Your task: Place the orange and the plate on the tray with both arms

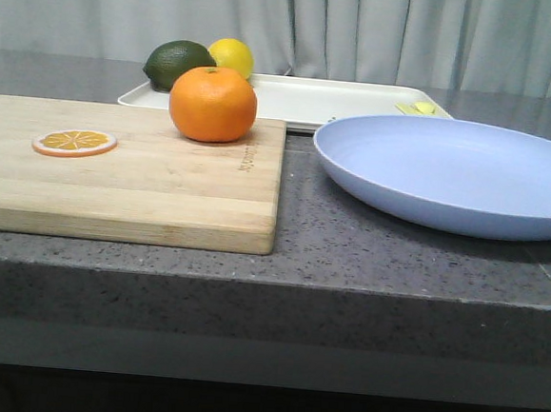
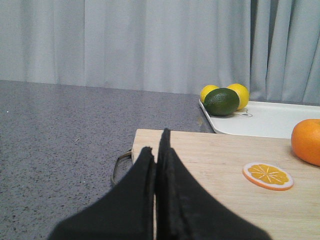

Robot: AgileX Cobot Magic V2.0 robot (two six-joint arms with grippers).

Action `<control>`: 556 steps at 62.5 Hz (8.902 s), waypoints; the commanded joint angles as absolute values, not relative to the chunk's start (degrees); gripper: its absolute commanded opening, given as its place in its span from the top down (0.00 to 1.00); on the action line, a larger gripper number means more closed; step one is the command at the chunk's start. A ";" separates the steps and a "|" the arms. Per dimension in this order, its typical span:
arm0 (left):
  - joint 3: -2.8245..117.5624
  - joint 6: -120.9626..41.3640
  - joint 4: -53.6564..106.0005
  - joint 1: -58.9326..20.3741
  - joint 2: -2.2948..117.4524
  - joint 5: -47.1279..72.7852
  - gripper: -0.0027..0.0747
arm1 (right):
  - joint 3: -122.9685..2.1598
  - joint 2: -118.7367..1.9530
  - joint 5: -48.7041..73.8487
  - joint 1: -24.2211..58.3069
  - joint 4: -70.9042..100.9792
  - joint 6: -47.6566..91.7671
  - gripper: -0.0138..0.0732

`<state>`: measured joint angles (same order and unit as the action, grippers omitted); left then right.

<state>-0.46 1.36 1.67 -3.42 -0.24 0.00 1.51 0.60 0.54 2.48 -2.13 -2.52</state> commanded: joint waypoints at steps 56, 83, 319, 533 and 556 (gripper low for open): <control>-0.56 1.66 1.98 -3.99 -1.29 -7.57 0.99 | -0.60 1.64 -2.74 2.23 -0.60 -2.37 0.92; 29.44 1.66 1.98 -3.99 8.20 20.91 0.99 | -20.78 -5.19 14.07 2.18 -1.59 -2.37 0.92; 86.33 0.00 -1.29 -34.66 99.25 34.25 0.35 | -41.37 -35.43 36.64 2.18 -3.51 -1.88 0.17; 49.91 2.13 1.73 -31.34 39.96 43.63 0.10 | -56.95 -63.05 53.07 -2.25 10.84 -5.88 0.17; 49.91 2.13 1.63 -31.34 39.96 43.63 0.10 | -63.20 -77.78 60.58 -13.96 35.16 12.20 0.17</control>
